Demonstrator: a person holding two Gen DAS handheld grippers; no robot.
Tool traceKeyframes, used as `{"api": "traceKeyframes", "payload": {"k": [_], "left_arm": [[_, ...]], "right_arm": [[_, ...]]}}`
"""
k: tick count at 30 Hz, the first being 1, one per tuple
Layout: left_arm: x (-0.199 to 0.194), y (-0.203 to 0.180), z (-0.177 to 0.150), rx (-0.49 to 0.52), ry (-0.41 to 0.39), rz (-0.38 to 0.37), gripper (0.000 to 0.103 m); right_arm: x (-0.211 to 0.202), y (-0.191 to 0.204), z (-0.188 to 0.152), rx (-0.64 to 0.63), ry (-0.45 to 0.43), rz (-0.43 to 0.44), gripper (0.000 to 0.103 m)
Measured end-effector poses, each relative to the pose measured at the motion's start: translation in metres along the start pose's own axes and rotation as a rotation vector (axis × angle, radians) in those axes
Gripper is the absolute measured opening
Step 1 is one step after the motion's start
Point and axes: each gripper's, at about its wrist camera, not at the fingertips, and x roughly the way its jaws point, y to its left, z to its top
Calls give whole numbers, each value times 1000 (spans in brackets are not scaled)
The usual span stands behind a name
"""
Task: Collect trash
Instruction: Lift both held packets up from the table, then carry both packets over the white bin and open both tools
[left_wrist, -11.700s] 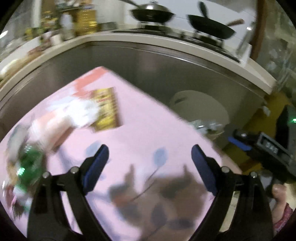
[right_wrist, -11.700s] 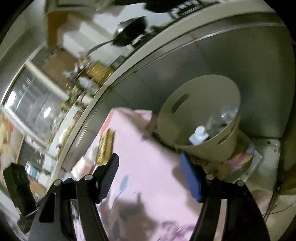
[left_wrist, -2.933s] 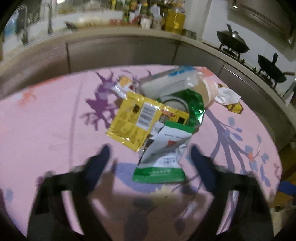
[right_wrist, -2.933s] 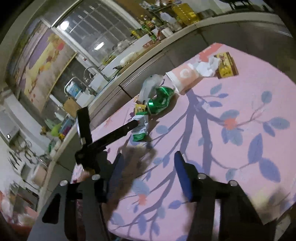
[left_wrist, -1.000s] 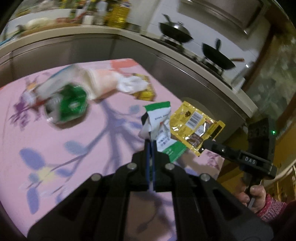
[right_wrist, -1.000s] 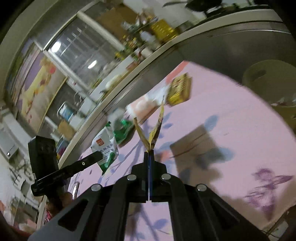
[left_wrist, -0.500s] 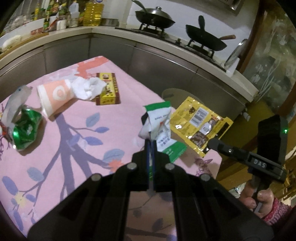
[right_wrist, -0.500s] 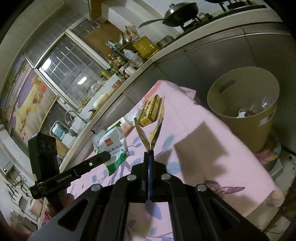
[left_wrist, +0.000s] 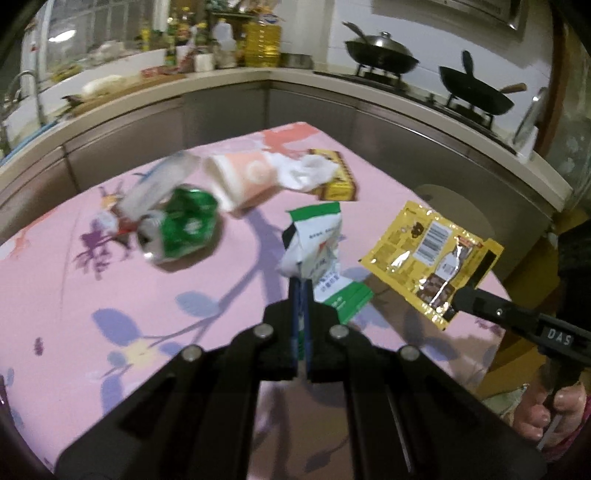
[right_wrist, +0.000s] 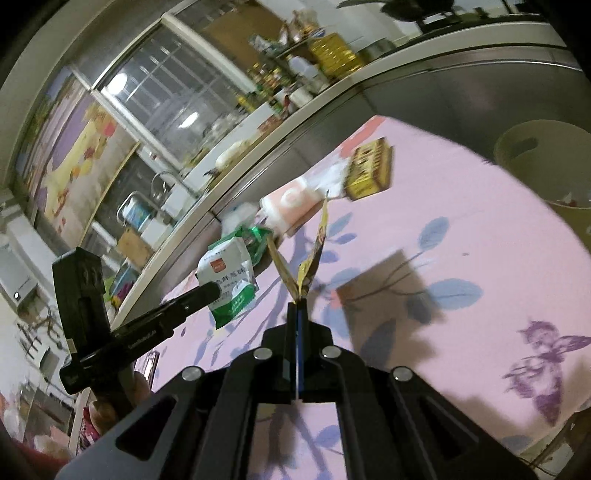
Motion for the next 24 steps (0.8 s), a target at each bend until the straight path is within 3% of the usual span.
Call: {"api": "traceKeyframes", "payload": {"k": [10, 24], "left_arm": [[-18, 30, -18, -29, -24, 74, 1], [-16, 21, -12, -5, -21, 72, 2]], "right_arm": [[17, 29, -10, -48, 48, 5, 0], [7, 17, -3, -32, 23, -2, 0]]}}
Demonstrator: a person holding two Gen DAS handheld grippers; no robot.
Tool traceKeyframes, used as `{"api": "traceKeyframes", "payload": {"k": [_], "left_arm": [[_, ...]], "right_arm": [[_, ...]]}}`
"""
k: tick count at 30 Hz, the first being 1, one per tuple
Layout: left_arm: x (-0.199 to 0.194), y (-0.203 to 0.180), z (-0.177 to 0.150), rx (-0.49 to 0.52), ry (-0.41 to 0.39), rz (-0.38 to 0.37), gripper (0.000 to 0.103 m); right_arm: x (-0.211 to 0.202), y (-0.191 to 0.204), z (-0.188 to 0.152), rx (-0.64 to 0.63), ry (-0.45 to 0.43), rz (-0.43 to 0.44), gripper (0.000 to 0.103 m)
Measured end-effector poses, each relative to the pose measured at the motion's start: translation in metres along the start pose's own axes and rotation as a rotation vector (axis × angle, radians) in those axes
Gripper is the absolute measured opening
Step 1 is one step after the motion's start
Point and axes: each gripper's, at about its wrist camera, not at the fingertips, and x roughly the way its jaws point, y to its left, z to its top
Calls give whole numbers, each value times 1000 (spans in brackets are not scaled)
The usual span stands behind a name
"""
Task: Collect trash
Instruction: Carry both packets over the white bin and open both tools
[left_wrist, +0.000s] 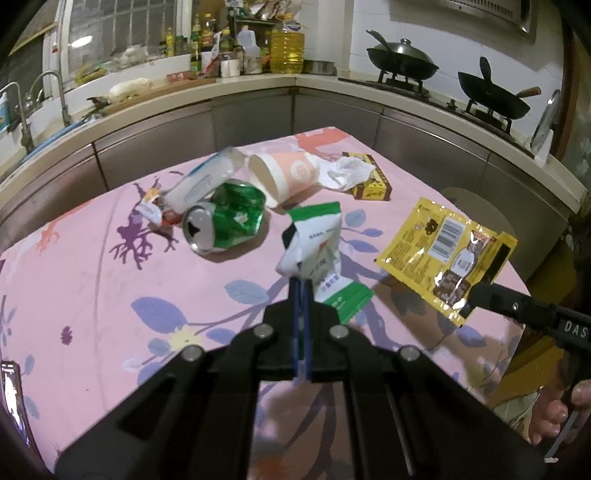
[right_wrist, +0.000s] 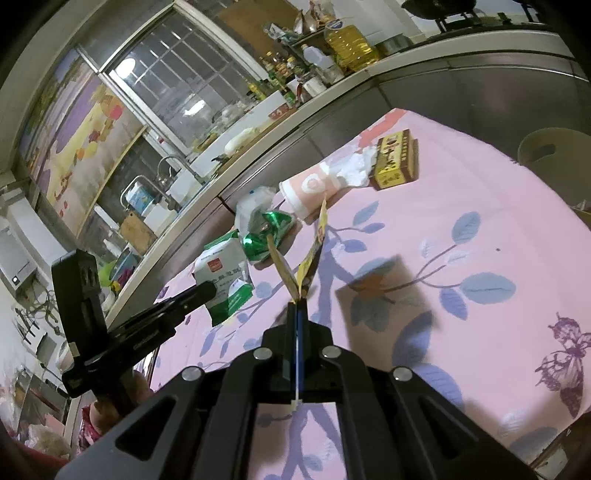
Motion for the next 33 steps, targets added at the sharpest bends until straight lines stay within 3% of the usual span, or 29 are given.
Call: {"api": "traceKeyframes", "payload": {"k": [12, 18, 24, 25, 26, 27, 29, 30, 31, 33], "left_arm": [[59, -54, 45, -12, 115, -276, 1], [109, -138, 94, 88, 176, -392, 1], [164, -223, 135, 152, 237, -464, 2], [177, -237, 141, 152, 249, -469, 4], [187, -246, 145, 150, 260, -473, 15], [197, -254, 149, 149, 273, -476, 36], [217, -270, 153, 142, 286, -451, 62], [221, -273, 153, 143, 284, -440, 62], [226, -278, 152, 153, 288, -427, 62], [231, -283, 150, 164, 306, -409, 62]], "right_arm": [[-53, -82, 28, 120, -159, -96, 0], [-87, -146, 51, 222, -243, -172, 0], [-97, -212, 79, 344, -242, -240, 0], [-95, -220, 83, 352, -233, -253, 0], [-93, -230, 87, 370, -228, -266, 0], [-91, -239, 88, 397, -229, -264, 1], [-87, -258, 89, 452, -200, -239, 11], [-84, -264, 90, 461, -181, -230, 28], [-84, -267, 90, 467, -188, -219, 53], [-90, -268, 87, 466, -238, -223, 70]]}}
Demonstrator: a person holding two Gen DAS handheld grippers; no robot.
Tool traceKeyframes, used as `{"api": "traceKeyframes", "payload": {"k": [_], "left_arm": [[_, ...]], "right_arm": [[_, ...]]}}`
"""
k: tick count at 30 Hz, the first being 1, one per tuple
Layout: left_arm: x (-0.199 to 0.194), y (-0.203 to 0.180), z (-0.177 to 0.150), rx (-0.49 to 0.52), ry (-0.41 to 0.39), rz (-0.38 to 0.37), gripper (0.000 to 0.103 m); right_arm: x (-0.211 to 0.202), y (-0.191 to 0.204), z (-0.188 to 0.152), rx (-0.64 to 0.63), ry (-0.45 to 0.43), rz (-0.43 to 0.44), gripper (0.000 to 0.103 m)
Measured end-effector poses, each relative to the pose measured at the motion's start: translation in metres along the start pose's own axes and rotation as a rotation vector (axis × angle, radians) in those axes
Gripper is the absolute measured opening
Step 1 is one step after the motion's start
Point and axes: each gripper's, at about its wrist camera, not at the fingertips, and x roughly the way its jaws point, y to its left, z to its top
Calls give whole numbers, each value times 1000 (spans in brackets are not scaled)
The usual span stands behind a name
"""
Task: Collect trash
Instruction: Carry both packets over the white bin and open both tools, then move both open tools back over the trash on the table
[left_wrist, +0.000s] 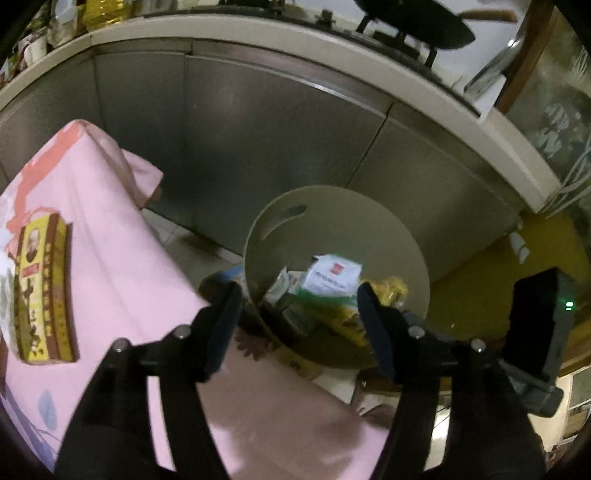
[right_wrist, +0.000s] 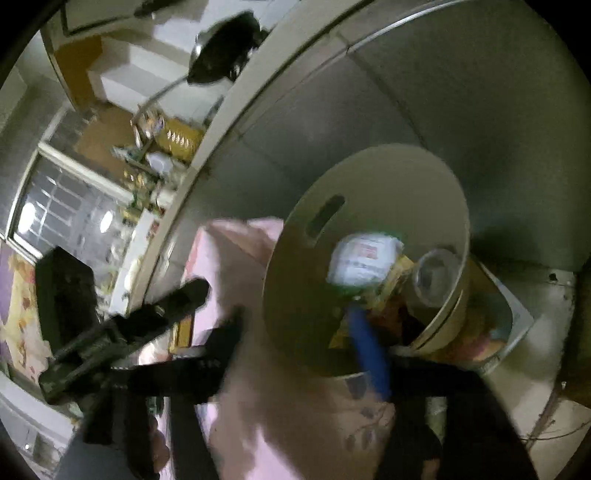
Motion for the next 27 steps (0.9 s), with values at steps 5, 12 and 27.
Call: {"api": "traceKeyframes", "payload": {"k": [5, 12, 27], "left_arm": [[-16, 2, -17, 18, -31, 24, 62], [-66, 30, -66, -14, -107, 95, 62], [-178, 156, -213, -240, -205, 302, 62]], "right_arm": [[-19, 13, -6, -79, -84, -49, 70], [-25, 51, -29, -177, -100, -101, 70], [44, 168, -138, -394, 140, 30, 39]]}}
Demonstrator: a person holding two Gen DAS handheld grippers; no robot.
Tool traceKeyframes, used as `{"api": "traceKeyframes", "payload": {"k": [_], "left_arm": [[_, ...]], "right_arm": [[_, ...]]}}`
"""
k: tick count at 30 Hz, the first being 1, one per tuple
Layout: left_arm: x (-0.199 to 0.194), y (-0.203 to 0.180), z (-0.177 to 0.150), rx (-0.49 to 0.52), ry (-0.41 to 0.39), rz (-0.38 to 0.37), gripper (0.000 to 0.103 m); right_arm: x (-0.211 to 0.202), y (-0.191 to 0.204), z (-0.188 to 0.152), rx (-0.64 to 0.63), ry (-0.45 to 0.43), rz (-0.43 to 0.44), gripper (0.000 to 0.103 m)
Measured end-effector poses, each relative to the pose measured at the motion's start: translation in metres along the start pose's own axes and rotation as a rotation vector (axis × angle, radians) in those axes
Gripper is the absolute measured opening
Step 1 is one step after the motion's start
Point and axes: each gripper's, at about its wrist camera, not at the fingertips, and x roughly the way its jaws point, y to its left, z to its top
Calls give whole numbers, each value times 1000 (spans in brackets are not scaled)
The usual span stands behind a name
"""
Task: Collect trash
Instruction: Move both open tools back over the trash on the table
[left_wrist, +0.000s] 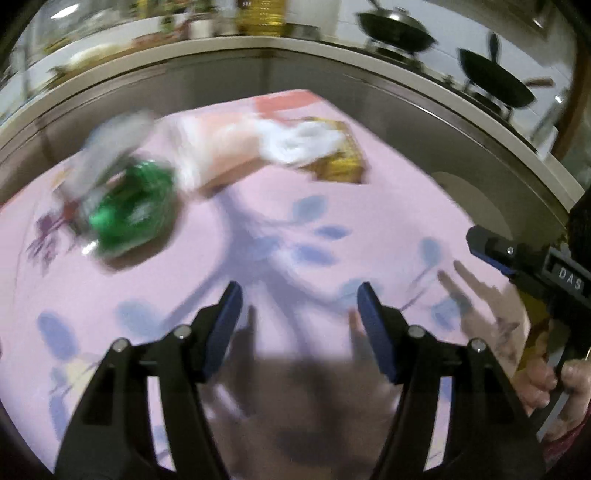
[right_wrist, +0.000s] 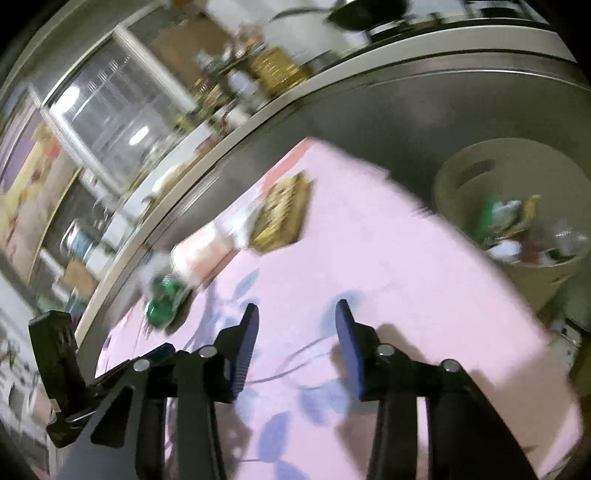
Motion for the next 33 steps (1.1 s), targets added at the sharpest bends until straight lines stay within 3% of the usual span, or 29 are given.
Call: {"api": "traceKeyframes", "payload": {"k": [9, 17, 20, 21, 23, 27, 30, 33], "left_arm": [[-44, 117, -14, -249, -82, 59, 62], [-74, 154, 22, -192, -211, 174, 62], [-75, 138, 40, -64, -261, 280, 63], [-76, 134, 42, -17, -272, 304, 71], [-71, 112, 50, 141, -313, 373, 77], [-44, 68, 55, 466, -335, 437, 77], [-25, 57, 56, 597, -333, 466, 77], [-14, 61, 59, 636, -315, 465, 77]], "right_arm": [[43, 83, -15, -172, 88, 44, 37], [88, 146, 2, -345, 36, -8, 37], [106, 164, 10, -395, 6, -23, 37], [109, 167, 12, -399, -3, -19, 37], [116, 170, 16, -414, -15, -15, 37], [128, 172, 21, -445, -13, -4, 37], [131, 168, 28, -449, -21, 5, 37], [132, 163, 37, -439, -28, 16, 37]]}}
